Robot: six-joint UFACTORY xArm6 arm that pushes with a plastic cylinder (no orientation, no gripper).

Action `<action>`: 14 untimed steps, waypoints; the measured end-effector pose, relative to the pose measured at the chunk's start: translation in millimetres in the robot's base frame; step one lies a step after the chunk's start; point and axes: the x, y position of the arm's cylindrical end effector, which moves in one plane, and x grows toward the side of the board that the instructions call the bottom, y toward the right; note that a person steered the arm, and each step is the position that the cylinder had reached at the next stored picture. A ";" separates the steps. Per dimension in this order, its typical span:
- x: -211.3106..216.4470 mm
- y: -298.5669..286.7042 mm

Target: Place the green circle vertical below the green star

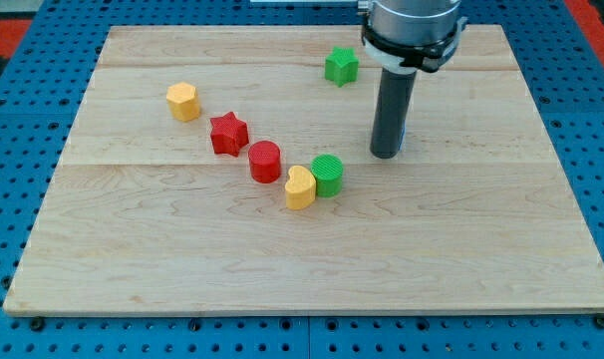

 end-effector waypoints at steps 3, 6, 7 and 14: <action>103.0 -35.4; 64.7 -48.0; 64.7 -61.5; 8.1 -92.0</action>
